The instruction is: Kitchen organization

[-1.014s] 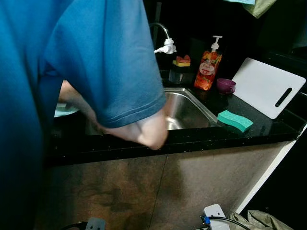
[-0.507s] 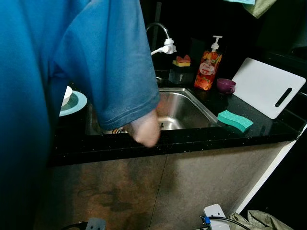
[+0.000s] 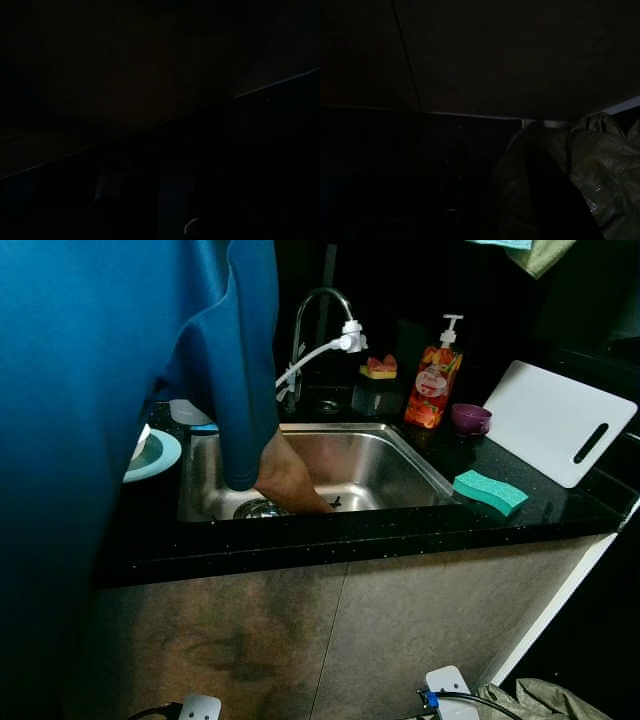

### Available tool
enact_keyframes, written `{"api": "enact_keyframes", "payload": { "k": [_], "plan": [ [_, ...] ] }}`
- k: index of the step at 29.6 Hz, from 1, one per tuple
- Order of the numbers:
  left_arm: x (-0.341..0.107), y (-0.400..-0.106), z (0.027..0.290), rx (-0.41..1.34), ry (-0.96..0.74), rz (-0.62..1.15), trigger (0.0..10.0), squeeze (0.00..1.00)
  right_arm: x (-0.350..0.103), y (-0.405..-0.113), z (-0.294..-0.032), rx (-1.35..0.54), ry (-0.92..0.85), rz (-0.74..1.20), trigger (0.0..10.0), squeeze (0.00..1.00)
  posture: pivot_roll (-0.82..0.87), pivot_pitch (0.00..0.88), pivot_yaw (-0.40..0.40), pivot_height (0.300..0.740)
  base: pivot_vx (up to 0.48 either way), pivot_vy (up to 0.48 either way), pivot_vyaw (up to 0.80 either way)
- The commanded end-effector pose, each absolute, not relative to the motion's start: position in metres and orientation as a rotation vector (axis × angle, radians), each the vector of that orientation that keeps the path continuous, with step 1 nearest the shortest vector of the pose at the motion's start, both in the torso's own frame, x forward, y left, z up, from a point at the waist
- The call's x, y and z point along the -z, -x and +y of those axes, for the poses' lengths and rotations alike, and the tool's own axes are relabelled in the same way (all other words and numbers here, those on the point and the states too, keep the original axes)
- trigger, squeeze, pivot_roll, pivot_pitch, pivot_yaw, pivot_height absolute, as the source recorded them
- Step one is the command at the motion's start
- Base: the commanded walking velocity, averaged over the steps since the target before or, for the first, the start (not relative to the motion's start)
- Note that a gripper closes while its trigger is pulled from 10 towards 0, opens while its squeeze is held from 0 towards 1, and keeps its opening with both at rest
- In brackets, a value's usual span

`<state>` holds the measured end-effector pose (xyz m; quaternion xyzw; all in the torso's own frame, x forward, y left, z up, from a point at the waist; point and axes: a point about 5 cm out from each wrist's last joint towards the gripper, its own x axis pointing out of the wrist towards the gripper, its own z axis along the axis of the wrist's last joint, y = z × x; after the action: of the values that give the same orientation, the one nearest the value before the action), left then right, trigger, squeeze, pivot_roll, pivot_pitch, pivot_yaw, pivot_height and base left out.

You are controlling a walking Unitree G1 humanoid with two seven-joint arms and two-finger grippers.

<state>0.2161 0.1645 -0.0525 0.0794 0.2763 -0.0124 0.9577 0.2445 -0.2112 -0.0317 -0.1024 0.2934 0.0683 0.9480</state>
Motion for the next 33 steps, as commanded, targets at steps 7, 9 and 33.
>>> {"api": "enact_keyframes", "payload": {
  "k": [7, 9, 33],
  "plan": [
    [0.0543, -0.2146, 0.1620, 0.031, -0.160, 0.570, 10.0, 0.00, 0.0338, -0.2415, -0.2151, -0.126, 0.213, 0.613, 10.0, 0.00, -0.02, 0.054, -0.124, 0.740, 0.000, 0.000, 0.00],
    [0.0542, -0.2147, 0.1622, 0.032, -0.161, 0.570, 10.0, 0.00, 0.0340, -0.2412, -0.2150, -0.126, 0.213, 0.614, 10.0, 0.00, -0.03, 0.054, -0.124, 0.740, 0.000, 0.000, 0.00],
    [0.0550, -0.2128, 0.1622, 0.031, -0.161, 0.572, 10.0, 0.00, 0.0350, -0.2396, -0.2151, -0.123, 0.206, 0.617, 10.0, 0.00, -0.03, 0.063, -0.123, 0.740, 0.000, 0.000, 0.00]
  ]
}}
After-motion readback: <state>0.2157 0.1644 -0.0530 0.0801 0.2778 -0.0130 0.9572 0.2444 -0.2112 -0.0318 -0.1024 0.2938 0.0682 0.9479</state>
